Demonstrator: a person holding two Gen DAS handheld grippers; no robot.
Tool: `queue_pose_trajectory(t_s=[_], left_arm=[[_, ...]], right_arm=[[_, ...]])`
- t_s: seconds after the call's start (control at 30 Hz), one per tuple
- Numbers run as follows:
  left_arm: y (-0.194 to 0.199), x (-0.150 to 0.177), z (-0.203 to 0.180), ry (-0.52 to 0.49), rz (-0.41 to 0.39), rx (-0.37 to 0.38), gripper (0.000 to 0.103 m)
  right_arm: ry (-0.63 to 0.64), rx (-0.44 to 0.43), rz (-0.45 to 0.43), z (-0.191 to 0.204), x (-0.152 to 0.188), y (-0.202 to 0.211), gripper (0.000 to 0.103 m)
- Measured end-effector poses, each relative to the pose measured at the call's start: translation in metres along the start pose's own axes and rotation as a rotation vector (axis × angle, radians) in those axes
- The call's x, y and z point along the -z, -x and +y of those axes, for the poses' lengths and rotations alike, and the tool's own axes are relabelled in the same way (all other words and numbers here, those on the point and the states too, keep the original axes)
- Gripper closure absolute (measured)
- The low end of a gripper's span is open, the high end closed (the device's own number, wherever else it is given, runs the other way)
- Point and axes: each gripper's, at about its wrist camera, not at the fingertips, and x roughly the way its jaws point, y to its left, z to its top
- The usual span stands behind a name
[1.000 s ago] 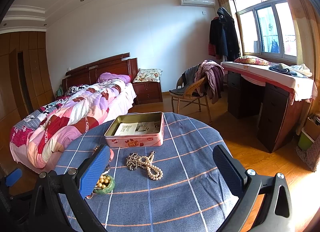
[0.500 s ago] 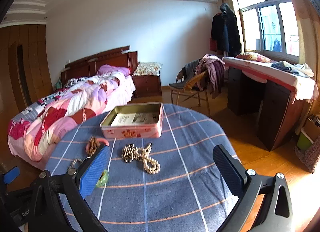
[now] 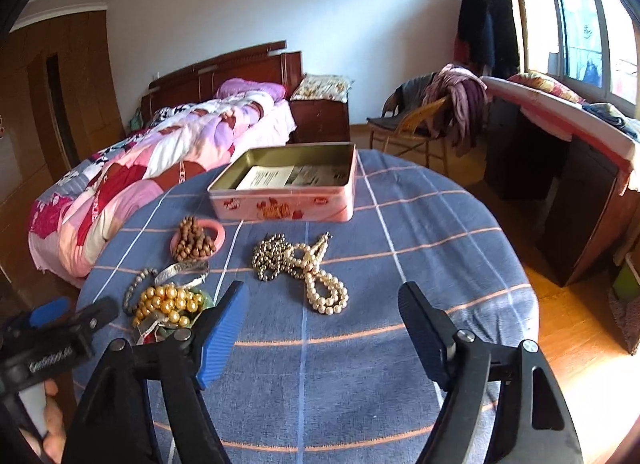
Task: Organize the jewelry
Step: 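Grasp the gold pearl bracelet with the left tool while the right tool grasps the white pearl necklace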
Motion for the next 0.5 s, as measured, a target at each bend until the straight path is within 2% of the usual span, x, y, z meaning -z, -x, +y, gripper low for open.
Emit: queue_pose_trajectory(t_s=[0.07,0.23,0.3,0.4,0.5], left_arm=[[-0.009,-0.006,-0.007,-0.038,0.021,0.045,0.018],[-0.029,-0.016,-0.031,-0.129,0.064,0.092,0.02],[-0.04,-0.014,-0.04,-0.183,0.1,0.089,0.027],[-0.053,-0.008,-0.044,-0.223,0.165,0.092,0.048],[-0.053,-0.005,-0.038,-0.204,0.169,0.118,0.052]], right_arm=[[0.003,0.0,0.004,-0.002,0.0,-0.003,0.027],[-0.013,0.01,0.026,-0.01,-0.005,-0.011,0.027],[-0.025,0.011,0.039,-0.015,-0.006,-0.017,0.027],[-0.036,0.014,0.052,-0.019,-0.007,-0.021,0.027],[-0.053,0.013,0.061,-0.024,-0.007,-0.025,0.027]])
